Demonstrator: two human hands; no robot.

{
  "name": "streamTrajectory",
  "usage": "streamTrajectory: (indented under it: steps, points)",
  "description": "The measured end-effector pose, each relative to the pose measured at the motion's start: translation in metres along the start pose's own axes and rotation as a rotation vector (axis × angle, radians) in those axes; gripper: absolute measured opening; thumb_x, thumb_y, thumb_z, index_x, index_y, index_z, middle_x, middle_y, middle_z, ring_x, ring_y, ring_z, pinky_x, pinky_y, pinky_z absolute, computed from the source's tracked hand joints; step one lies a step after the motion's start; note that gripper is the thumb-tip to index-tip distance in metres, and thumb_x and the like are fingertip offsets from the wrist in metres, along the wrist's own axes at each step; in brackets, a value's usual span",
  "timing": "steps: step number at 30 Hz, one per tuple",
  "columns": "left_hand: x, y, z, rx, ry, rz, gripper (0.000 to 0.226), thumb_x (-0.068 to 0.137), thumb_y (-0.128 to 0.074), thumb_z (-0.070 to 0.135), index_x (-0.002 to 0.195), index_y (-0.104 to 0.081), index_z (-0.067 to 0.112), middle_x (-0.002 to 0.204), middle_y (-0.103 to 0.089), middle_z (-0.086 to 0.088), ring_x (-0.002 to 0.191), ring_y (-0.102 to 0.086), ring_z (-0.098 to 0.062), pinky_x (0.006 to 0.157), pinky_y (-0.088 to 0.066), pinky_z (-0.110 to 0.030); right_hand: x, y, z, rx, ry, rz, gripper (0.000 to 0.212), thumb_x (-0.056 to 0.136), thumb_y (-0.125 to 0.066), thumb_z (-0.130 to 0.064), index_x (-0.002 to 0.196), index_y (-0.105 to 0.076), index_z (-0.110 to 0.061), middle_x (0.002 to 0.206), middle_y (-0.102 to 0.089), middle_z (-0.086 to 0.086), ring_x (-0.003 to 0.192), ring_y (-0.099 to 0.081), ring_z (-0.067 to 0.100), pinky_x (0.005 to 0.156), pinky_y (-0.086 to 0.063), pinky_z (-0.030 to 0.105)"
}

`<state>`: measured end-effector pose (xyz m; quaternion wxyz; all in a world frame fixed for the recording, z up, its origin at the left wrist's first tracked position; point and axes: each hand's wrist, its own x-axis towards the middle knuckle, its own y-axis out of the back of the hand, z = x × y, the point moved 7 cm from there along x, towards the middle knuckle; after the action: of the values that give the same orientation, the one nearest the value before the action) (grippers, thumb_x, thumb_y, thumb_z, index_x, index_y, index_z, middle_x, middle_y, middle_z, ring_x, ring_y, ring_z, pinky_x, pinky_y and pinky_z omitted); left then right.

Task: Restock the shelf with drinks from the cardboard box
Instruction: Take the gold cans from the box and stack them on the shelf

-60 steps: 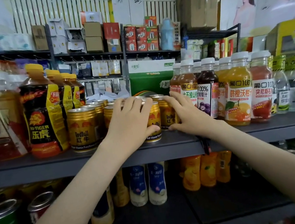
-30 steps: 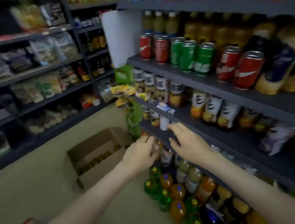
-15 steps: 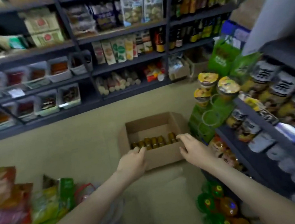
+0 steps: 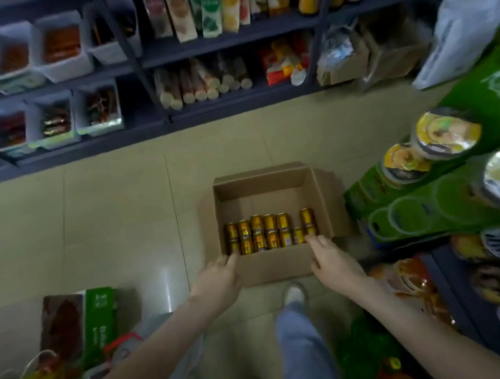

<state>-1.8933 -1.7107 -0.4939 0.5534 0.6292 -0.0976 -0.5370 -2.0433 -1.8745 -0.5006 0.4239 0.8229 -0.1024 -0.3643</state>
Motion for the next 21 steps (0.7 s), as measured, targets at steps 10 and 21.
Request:
streamTrajectory:
  steps: [10, 21]
  points:
    - [0.248, -0.113, -0.055, -0.109, 0.205, -0.183, 0.052, 0.097, -0.041, 0.024, 0.146, -0.023, 0.02, 0.14, -0.036, -0.008, 0.124, -0.044, -0.029, 0.096, -0.042, -0.039, 0.236, -0.093, 0.117, 0.04, -0.182, -0.128, 0.069, 0.095, -0.05, -0.013, 0.15, -0.017, -0.038, 0.147, -0.034, 0.0, 0.121, -0.049, 0.018, 0.092, -0.051, 0.038]
    - [0.475, -0.358, -0.091, -0.039, 0.138, -0.178, 0.064, 0.1, -0.039, 0.036, 0.151, -0.001, 0.033, 0.155, -0.012, -0.014, 0.141, -0.019, -0.034, 0.111, -0.027, -0.048, 0.438, -0.337, 0.237, 0.208, -0.281, -0.162, 0.069, 0.099, -0.045, -0.016, 0.153, -0.007, -0.033, 0.155, -0.021, 0.008, 0.134, -0.037, 0.028, 0.106, -0.033, 0.036]
